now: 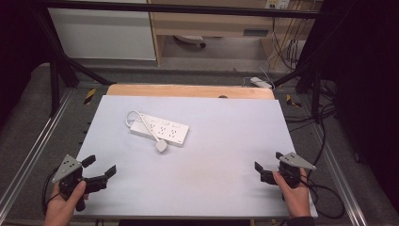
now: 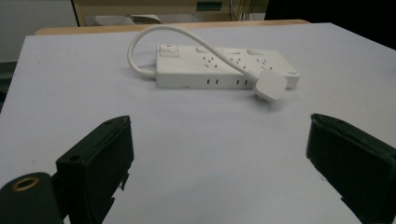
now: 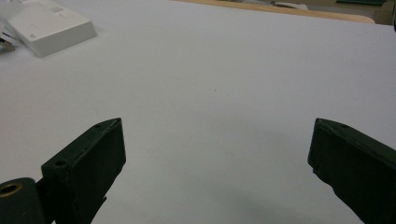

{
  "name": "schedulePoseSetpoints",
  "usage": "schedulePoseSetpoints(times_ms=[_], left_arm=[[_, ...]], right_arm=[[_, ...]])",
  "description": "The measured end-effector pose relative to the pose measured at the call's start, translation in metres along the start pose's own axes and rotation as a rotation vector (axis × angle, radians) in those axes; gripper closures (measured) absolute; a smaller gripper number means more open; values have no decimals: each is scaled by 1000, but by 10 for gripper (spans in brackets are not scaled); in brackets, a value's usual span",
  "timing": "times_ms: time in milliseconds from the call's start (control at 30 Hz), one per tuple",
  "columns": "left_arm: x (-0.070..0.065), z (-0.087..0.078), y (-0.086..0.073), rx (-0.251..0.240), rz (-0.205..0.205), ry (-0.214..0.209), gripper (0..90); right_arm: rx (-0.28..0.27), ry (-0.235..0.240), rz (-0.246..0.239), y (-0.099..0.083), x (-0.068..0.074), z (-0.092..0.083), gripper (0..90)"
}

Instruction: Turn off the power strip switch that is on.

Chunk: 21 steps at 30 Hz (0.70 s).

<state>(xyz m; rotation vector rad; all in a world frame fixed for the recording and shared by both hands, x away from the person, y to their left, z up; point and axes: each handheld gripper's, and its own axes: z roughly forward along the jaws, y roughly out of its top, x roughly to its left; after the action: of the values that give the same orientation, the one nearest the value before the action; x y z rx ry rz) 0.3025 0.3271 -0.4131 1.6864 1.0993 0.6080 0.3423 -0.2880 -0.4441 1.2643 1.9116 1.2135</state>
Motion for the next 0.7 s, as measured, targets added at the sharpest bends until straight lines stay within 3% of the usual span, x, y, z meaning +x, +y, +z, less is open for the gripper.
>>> schedulePoseSetpoints(times_ms=[200,267,433,600,700], left_arm=[[-1,1,2,11,-7,-8,70],[-1,1,2,21,-28,-9,71],[-2,5,6,75,-56,-8,78],[-9,11,11,133,-42,-26,83],[-12,14,14,142,-48,-32,84]], right_arm=[[45,2,-38,5,1,4,44],[52,5,-40,7,1,5,43],[68,14,-45,8,2,7,41],[84,25,-53,7,1,10,40],[88,32,-54,7,2,10,40]])
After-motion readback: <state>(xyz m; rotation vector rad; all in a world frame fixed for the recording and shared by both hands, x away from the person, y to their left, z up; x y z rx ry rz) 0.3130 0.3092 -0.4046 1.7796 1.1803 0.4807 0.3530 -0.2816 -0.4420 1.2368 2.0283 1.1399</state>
